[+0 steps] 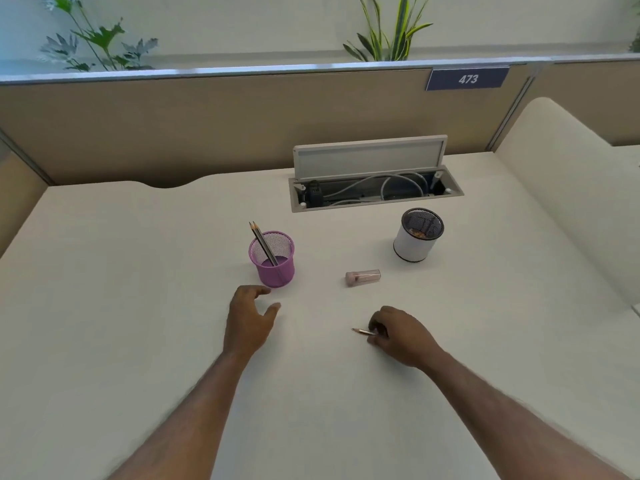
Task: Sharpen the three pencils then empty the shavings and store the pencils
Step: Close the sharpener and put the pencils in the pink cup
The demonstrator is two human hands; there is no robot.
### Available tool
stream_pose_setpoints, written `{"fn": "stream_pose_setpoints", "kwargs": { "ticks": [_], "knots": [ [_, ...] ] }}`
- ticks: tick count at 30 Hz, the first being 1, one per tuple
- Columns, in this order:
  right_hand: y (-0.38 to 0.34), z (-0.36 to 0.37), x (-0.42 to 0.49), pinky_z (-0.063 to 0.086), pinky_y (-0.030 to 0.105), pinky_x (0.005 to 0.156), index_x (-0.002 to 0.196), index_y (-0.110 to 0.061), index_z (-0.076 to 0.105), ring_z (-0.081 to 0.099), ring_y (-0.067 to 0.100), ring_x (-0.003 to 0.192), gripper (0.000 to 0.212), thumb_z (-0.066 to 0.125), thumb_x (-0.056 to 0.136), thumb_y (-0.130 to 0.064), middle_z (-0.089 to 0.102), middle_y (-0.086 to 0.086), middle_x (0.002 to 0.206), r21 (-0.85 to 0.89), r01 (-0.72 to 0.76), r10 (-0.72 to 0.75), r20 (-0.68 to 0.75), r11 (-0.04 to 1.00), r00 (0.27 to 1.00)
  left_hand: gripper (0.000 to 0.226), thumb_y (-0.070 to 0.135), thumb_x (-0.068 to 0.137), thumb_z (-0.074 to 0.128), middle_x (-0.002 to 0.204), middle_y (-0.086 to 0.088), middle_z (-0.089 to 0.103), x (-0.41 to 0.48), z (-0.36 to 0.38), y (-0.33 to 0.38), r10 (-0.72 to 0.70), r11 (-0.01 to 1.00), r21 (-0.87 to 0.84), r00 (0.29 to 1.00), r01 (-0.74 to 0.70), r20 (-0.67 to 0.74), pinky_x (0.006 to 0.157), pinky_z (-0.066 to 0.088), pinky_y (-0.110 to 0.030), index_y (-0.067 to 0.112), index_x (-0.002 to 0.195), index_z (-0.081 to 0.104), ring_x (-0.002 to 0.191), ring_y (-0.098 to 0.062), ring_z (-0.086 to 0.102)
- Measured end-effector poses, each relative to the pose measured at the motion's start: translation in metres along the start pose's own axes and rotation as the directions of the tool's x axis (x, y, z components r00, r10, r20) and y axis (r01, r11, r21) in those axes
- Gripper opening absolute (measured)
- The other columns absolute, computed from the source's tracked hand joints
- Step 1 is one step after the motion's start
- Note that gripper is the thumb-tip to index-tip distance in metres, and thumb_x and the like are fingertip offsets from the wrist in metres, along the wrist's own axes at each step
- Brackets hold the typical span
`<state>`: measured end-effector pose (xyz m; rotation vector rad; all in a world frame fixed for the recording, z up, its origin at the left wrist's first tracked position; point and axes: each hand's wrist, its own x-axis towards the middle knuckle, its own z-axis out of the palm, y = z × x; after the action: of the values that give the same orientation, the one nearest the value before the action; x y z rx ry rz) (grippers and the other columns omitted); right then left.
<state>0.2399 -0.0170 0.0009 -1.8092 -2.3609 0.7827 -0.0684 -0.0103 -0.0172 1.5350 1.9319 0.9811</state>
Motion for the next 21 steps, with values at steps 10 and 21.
{"fn": "stream_pose_setpoints", "kwargs": {
  "ticks": [10, 21],
  "knots": [
    [-0.005, 0.004, -0.004, 0.045, 0.034, 0.071, 0.096, -0.017, 0.060, 0.055, 0.021, 0.093, 0.011, 0.056, 0.092, -0.026, 0.058, -0.002, 0.100, -0.135, 0.077, -0.079, -0.007, 0.988, 0.997, 0.024, 0.013, 0.077, 0.080, 0.100, 0.004, 0.059, -0.023, 0.008, -0.001, 0.057, 0.995, 0.081, 0.998, -0.060, 0.035, 0.081, 0.042, -0.025, 0.017, 0.098, 0.067, 0.094, -0.016, 0.060],
    [-0.057, -0.027, 0.037, 0.043, 0.031, 0.071, 0.105, -0.021, 0.066, 0.055, 0.014, 0.081, 0.016, 0.061, 0.090, -0.022, 0.064, -0.006, 0.086, 0.199, 0.126, -0.096, -0.155, 0.972, 0.983, 0.078, 0.037, 0.065, 0.091, 0.125, 0.000, 0.055, -0.002, 0.000, 0.005, -0.100, 0.991, -0.099, 0.991, 0.092, -0.085, 0.094, 0.042, -0.027, 0.012, 0.128, 0.053, 0.113, -0.014, 0.051]
  ]
}}
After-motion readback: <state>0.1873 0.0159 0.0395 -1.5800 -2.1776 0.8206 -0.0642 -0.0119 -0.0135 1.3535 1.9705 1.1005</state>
